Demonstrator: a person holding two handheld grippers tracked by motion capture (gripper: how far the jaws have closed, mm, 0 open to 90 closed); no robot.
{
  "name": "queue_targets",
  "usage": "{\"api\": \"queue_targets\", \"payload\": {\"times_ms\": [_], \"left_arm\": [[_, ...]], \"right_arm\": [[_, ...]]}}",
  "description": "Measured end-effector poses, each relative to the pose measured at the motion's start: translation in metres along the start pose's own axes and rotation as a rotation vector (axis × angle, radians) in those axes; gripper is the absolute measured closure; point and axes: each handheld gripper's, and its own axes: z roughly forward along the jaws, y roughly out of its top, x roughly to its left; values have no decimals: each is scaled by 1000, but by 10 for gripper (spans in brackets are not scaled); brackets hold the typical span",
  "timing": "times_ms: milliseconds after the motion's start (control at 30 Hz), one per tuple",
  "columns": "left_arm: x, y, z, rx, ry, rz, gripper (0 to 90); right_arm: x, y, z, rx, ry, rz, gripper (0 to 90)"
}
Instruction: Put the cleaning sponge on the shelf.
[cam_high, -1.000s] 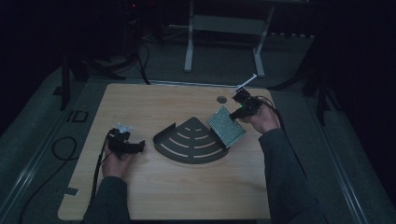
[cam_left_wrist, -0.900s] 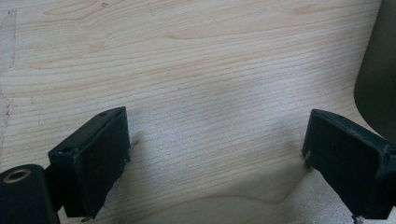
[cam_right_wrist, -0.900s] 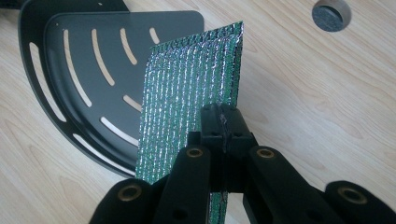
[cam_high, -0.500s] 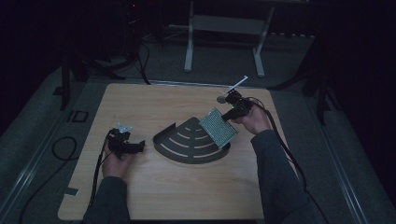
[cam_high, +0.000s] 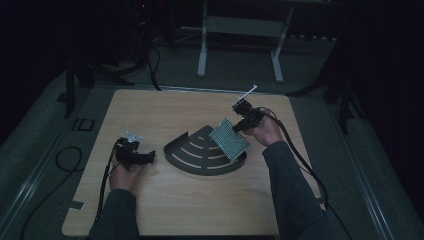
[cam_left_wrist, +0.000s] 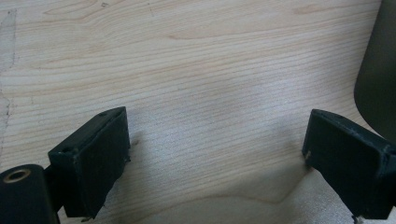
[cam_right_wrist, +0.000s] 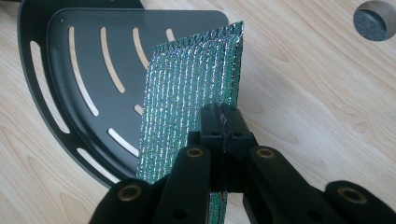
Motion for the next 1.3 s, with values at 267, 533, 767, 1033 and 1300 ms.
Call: {"api": "queue_targets", "payload": {"times_ms": [267,533,767,1033,1300], "left_arm": [[0,0,0,1,0,1,80],[0,0,0,1,0,1,80],[0,0,0,1,0,1,80],[0,0,0,1,0,0,80],[0,0,0,1,-1,-1,80]], "right_arm": [[5,-2,14,21,-5,-9,897],[9,-2,21,30,1,-15,897],[13,-2,30,47,-5,-35,897],[19,-3,40,76,-15,-47,896],[19,-4,46,100,-43,-58,895]]}}
